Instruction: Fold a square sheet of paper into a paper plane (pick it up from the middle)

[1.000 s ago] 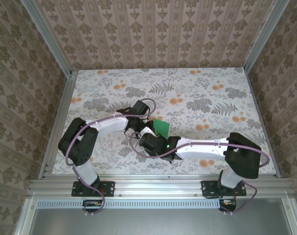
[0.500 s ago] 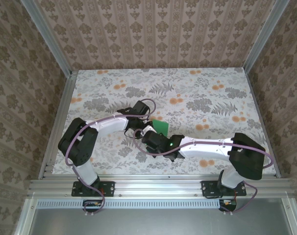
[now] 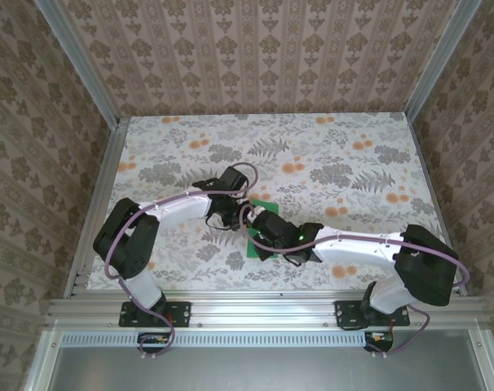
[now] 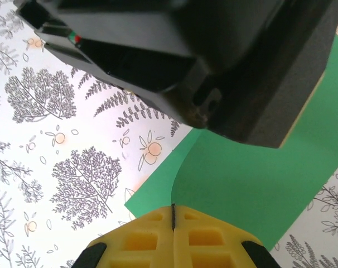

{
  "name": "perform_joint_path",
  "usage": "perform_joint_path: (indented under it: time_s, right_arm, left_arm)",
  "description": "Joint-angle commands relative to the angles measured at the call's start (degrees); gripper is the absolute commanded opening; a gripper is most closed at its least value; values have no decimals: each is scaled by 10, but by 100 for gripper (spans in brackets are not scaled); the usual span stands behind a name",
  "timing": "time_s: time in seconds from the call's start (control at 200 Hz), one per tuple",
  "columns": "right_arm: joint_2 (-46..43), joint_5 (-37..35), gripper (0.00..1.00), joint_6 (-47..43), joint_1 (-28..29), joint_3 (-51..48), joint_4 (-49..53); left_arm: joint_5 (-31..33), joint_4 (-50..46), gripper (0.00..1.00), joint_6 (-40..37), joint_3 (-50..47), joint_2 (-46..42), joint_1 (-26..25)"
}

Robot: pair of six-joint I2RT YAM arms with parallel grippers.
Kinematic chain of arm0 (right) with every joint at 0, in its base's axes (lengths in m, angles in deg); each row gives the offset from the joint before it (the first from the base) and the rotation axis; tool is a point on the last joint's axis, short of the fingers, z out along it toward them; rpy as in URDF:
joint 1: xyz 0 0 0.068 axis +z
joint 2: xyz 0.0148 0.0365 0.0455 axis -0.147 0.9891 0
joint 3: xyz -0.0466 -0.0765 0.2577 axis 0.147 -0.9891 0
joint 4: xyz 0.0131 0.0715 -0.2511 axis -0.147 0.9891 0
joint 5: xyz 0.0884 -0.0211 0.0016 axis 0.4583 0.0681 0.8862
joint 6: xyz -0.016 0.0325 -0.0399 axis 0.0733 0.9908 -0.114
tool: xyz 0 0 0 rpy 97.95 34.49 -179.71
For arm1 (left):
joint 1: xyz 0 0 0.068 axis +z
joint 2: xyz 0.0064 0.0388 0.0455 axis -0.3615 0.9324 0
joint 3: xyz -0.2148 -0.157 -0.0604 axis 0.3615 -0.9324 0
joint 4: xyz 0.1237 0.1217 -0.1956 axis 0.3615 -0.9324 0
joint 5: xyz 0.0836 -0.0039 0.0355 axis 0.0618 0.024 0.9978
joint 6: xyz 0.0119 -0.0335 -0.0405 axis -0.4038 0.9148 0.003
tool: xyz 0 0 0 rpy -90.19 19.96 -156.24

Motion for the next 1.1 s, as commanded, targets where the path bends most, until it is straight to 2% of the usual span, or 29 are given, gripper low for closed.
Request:
perform_joint_path:
  time_s: [0.0,0.185,0.34,0.64,0.85,1.09]
  right_arm:
    - [-29,61,0,33,-21,-22,-44]
    - [-36,131,0,72,-58,-49,-95]
    - [-36,157,0,98,-74,-58,-121]
    - [-64,178,0,117,-81,-54,-143]
    - [-59,154,0,138,-86,-52,-136]
    - [-4,192,0,182,-91,-78,-195]
  left_arm:
    - [30,-18,42,3,8,-37,4]
    - [93,-37,52,22,-18,-93,9]
    - [126,-44,54,40,-58,-145,20]
    - [89,-10,53,59,-100,-169,30]
    - [95,-1,42,80,-132,-205,30]
    - [81,-7,26,72,-145,-212,14]
